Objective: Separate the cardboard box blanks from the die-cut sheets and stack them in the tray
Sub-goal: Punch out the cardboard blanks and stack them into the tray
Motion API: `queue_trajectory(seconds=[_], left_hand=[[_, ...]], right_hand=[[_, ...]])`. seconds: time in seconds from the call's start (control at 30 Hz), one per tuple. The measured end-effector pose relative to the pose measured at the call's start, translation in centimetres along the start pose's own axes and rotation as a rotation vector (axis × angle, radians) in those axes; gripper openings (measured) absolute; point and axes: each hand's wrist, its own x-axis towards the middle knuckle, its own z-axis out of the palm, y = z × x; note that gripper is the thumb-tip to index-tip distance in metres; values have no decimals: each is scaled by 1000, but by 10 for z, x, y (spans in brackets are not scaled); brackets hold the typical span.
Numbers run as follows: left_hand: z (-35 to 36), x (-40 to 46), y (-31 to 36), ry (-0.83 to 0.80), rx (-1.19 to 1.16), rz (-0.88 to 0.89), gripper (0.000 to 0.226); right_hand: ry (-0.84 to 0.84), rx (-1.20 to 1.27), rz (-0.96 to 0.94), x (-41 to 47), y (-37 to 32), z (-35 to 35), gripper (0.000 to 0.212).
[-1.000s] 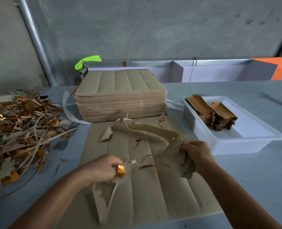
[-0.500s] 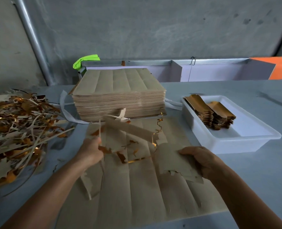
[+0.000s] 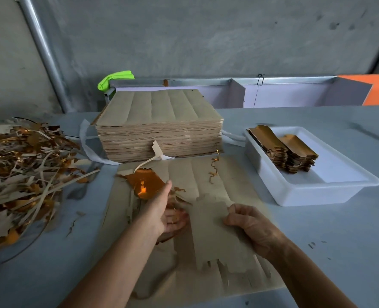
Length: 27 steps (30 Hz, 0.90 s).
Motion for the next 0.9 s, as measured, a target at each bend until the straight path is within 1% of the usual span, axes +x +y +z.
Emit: queue_trajectory(seconds=[0.07,0.1,0.17,0.23,0.27,0.3,0.33,0.37,0.4,0.43,0.47,0.53,0.6,0.7,0.73,0.8,0.83,0.9], left_hand=[[-4,6,-2,28,-91,28,24],[-6,9,-3,47,-91,54,20],[-13,12,-1,123,-40,135,16],[-21,12,4,250,39,229,10],[-26,11,7,301,94,267,11],[-29,8,10,337,180,312,12],[-30,5,13,359,303,359,10],[-30,0,15,381,458,413,12],[-28,-4,15,420,627,477,23],[-25,-9,14,460,794,547,32],[-21,-14,12,498,933,632,33],[-11,-24,6,535,1098,777,28],[2,-28,-6,472,1133,860,26],[15,-30,-29,355,1144,953,21],[18,-31,-37,297,1146,983,22],[24,-29,-53,137,1158,1069,34],[27,-29,-59,63,1152,1115,36],[30,-28,-66,-57,1148,1111,32]], right_hand=[[-23,-22,7,0,2,0,16],[-26,-36,8,0,2,1,15],[9,-75,9,1,3,-1,12],[67,-111,17,0,2,-5,10],[93,-112,28,0,2,-6,8],[107,-103,34,0,2,-8,7],[109,-85,29,-1,2,-9,12],[103,-78,4,-1,3,-10,23],[102,-88,-42,0,3,-9,35],[108,-123,-105,1,3,-6,42],[132,-175,-167,3,2,-1,41],[220,-299,-235,8,1,10,27],[270,-401,-237,16,0,21,24],[271,-451,-243,23,-4,37,18],[275,-442,-245,25,-5,41,20],[281,-415,-234,28,-6,44,33],[292,-432,-223,29,-6,44,33],[338,-477,-191,34,-4,40,27]])
